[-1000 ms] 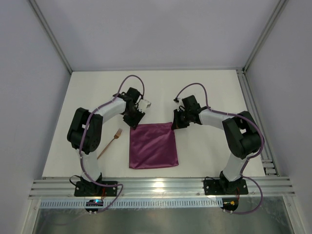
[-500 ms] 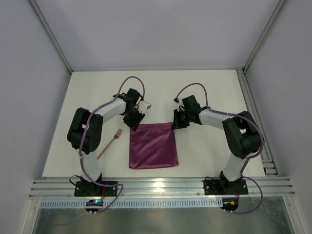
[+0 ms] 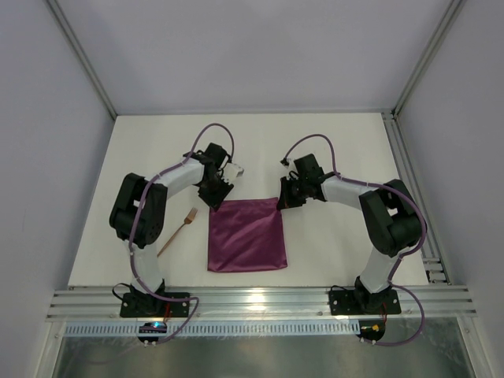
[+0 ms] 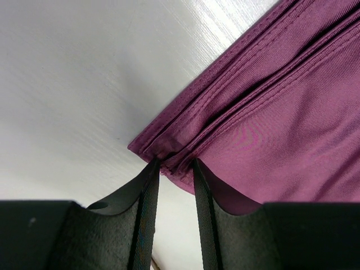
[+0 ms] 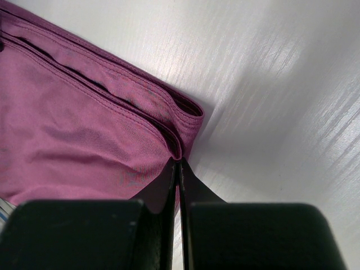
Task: Fold the napkin into a case and place the utensils inside
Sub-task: Smooth out the square-folded napkin at the center of the board.
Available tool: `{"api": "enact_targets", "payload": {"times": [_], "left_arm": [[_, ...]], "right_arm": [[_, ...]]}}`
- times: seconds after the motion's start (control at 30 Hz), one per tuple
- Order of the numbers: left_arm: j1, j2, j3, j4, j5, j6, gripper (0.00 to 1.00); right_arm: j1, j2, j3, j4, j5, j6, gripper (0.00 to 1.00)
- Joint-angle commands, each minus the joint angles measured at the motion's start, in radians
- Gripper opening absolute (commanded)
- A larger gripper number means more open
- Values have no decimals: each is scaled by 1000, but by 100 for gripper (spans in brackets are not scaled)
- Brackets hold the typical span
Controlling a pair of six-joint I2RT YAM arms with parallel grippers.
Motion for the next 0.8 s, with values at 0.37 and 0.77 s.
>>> {"api": "enact_targets", "payload": {"times": [0.37,0.77], "left_arm": [[6,6,30,0,-29,39,33],[6,-6,37,-49,52,27,16]], "right_arm": [[-3,-15,-11,31,-11,-10,3],[-1,-16,-10,35,-9,-7,3]]}}
